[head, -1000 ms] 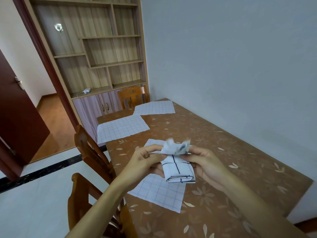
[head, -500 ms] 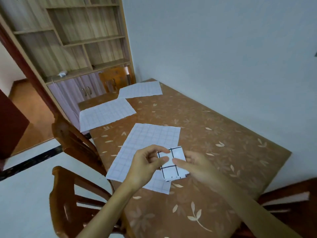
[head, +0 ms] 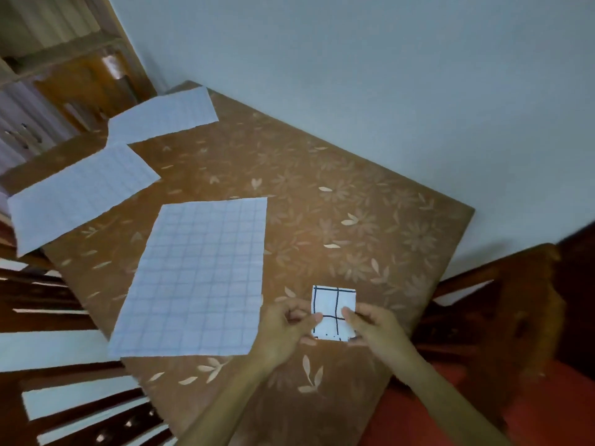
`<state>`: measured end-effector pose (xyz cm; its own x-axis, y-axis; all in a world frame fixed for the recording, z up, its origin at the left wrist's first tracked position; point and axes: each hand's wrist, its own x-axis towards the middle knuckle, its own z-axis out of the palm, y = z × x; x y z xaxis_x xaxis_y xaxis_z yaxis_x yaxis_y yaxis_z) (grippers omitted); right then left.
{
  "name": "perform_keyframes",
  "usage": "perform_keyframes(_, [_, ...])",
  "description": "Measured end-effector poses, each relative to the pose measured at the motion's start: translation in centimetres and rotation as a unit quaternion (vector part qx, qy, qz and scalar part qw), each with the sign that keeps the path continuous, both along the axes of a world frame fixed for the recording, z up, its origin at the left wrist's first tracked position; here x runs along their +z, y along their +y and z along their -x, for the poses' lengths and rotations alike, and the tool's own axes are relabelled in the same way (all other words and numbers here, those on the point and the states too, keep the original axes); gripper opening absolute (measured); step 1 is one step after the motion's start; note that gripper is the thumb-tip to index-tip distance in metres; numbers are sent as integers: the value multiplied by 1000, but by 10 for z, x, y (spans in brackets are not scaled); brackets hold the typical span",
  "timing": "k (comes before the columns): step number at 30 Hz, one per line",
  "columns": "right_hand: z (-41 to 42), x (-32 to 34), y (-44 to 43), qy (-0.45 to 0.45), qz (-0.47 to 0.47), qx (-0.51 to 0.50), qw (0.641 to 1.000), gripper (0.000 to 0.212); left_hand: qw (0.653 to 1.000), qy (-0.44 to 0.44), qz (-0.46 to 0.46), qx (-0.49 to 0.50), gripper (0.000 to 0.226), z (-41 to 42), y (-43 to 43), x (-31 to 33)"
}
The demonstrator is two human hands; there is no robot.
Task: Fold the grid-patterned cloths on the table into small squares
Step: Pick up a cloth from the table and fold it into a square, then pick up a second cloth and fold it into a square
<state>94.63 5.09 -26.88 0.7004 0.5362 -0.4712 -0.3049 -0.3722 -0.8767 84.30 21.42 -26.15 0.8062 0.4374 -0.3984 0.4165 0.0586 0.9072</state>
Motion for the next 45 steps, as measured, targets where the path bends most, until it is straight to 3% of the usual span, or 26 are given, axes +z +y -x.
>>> perform_keyframes(6, [-50, -62, -45, -38, 107, -68, 991, 17, 984, 52, -140, -100, 17, -80, -28, -67])
perform_keyframes(9, [-73, -89, -53, -31, 135, -131, 982, 5, 976, 38, -184, -114, 23, -117, -44, -91])
perform_keyframes(11, [-87, -102, -55, -2, 141, -180, 973, 14, 972, 33, -198, -123, 41, -138, -51, -106])
perform_keyframes(13, [-99, -113, -56, 0, 147, -200, 969, 31, 961, 34, -227, -153, 27, -153, -54, -121])
perform_keyframes(16, [-108, -123, -54, -68, 190, -174, 964, 52, 930, 34, -297, -214, 20, -162, -56, -141])
perform_keyframes(19, [-104, -123, -50, -265, 218, -123, 931, 41, 894, 35, -360, -265, 17, -161, -59, -145])
perform_keyframes(22, [-89, -135, -42, -364, 180, 44, 913, 48, 895, 50, -348, -273, 23, -159, -60, -142])
perform_keyframes(25, [-76, -161, -45, -337, 163, 139, 917, 59, 878, 34, -385, -282, 43, -151, -56, -148])
perform_keyframes(30, [-79, -158, -43, -375, 296, 181, 860, 60, 828, 58, -440, -342, 71, -122, -43, -152])
perform_keyframes(34, [-85, -153, -30, -353, 350, 174, 850, 79, 808, 67, -483, -331, 62, -102, -29, -141])
perform_keyframes(37, [-91, -148, -27, -331, 354, 175, 857, 91, 804, 75, -502, -310, 40, -92, -16, -130])
perform_keyframes(42, [-92, -131, -23, -368, 352, 167, 844, 78, 822, 111, -508, -231, 21, -61, 14, -123])
perform_keyframes(45, [-85, -131, -24, -373, 358, 213, 829, 75, 827, 125, -514, -187, 33, -39, 34, -121])
